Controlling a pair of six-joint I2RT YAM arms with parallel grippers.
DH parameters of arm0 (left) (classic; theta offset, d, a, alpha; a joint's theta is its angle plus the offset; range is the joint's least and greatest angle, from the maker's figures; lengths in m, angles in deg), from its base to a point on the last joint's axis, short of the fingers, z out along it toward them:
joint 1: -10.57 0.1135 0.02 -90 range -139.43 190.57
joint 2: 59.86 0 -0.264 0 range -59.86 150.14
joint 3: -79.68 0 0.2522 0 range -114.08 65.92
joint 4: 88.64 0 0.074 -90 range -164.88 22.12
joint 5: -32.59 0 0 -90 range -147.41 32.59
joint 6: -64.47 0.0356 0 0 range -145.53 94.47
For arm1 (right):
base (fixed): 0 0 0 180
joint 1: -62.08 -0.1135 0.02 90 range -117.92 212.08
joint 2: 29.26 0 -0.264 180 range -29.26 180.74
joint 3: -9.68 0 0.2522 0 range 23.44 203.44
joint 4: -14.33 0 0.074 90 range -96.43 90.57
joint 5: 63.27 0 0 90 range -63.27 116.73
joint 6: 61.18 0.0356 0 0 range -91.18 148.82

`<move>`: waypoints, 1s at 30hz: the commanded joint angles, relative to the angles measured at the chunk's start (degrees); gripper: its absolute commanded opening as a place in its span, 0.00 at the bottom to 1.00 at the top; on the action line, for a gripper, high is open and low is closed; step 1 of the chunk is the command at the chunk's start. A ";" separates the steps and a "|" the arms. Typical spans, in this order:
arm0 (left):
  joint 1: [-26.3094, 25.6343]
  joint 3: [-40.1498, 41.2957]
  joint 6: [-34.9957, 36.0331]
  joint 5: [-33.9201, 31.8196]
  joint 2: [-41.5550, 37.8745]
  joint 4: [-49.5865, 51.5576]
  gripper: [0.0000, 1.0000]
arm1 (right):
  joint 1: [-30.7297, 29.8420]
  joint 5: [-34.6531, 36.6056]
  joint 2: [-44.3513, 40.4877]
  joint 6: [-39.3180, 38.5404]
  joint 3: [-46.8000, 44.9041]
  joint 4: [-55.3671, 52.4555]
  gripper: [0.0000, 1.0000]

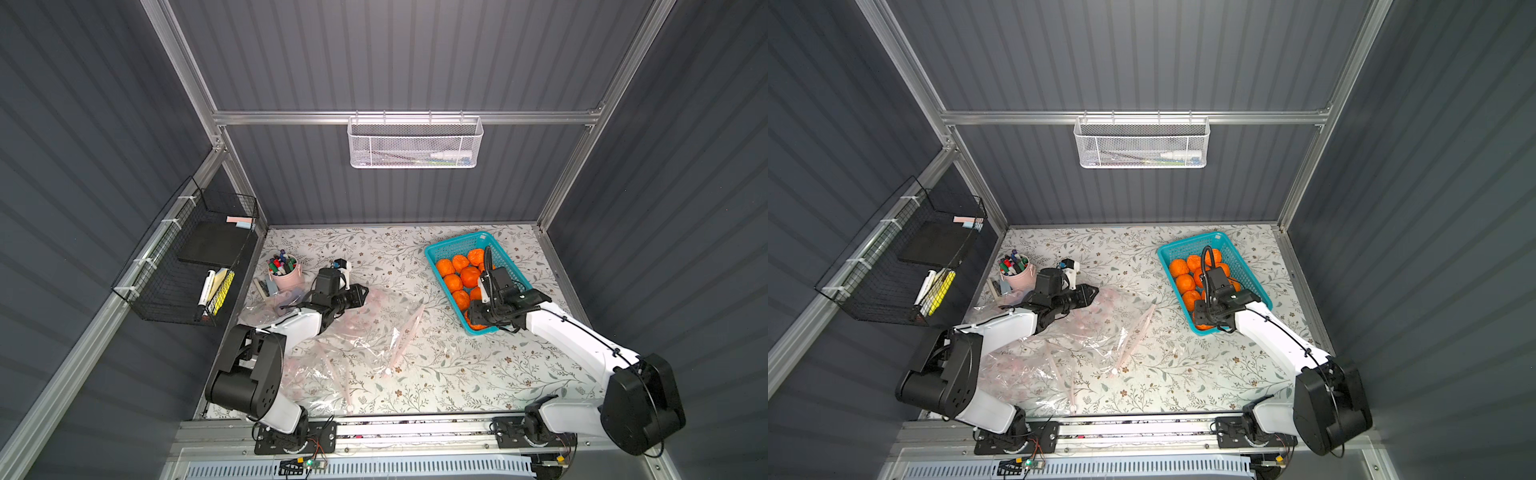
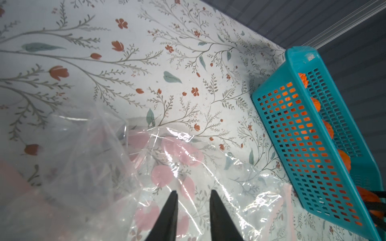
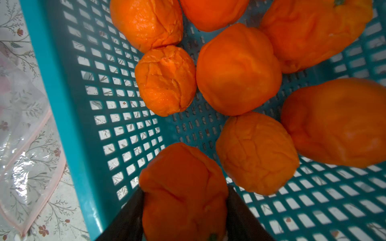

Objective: Open the zip-top bag and take out the orange
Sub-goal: Place the orange in the basket.

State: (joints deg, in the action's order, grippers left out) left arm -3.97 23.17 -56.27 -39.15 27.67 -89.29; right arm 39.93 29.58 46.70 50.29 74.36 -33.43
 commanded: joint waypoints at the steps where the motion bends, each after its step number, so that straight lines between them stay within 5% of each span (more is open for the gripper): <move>1: -0.48 -2.12 -0.13 0.86 -3.17 3.50 0.30 | 0.09 -0.12 0.69 0.59 0.82 -1.76 0.62; 8: -0.57 -2.75 0.99 0.20 -7.67 8.43 0.34 | 0.20 -0.80 -0.07 -0.20 2.51 -1.59 0.71; 18: -0.57 -2.70 2.27 -1.29 -11.11 12.13 0.37 | 2.12 2.24 -1.62 -2.12 7.85 -2.50 0.70; 20: -0.57 -2.78 2.45 -1.35 -11.30 12.47 0.37 | 3.48 1.79 -1.78 -2.22 8.59 -2.05 0.62; 25: -0.57 -2.65 2.82 -1.30 -11.32 12.83 0.37 | 4.76 -3.76 0.58 -0.97 9.94 -3.74 0.22; 30: -0.56 -2.45 3.27 -1.31 -11.46 13.10 0.37 | 4.75 -6.72 1.37 0.20 6.44 -4.10 0.11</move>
State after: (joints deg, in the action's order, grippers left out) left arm -4.28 21.91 -54.45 -40.11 17.64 -77.36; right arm 44.74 25.54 47.49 49.74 82.66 -35.38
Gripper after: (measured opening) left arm 0.369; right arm 0.119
